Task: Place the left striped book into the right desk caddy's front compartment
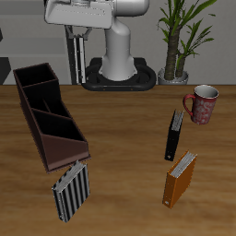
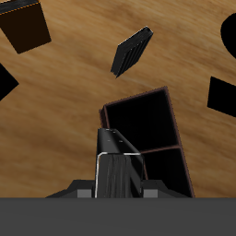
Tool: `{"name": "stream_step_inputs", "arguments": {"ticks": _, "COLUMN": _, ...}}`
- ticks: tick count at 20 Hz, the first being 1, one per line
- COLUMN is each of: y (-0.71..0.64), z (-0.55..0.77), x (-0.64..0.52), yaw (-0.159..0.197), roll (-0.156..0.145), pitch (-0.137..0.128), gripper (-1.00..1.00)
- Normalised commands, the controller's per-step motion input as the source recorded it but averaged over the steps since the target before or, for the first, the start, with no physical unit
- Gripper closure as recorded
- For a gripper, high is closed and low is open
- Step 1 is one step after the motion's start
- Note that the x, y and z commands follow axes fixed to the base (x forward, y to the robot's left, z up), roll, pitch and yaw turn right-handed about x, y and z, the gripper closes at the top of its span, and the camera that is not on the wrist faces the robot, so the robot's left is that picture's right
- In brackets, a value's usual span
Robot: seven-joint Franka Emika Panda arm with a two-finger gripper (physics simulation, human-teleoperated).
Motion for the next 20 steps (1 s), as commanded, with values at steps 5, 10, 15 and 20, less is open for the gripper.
{"name": "stream_step_inputs", "arguments": {"ticks": 5, "y": -0.29, "z": -0.01, "x": -0.15, "yaw": 0.043, "roll": -0.036, "pitch": -0.004, "gripper": 1.00}}
{"name": "stream_step_inputs", "arguments": {"ticks": 10, "y": -0.30, "z": 0.01, "x": -0.12, "yaw": 0.048, "roll": -0.049, "pitch": -0.007, "gripper": 1.00}}
{"name": "stream_step_inputs", "arguments": {"ticks": 15, "y": -0.22, "z": 0.00, "x": -0.09, "yaw": 0.032, "roll": -0.039, "pitch": 0.001, "gripper": 1.00}}
{"name": "stream_step_inputs", "arguments": {"ticks": 20, "y": -0.19, "z": 0.03, "x": -0.06, "yaw": 0.000, "roll": -0.038, "pitch": 0.003, "gripper": 1.00}}
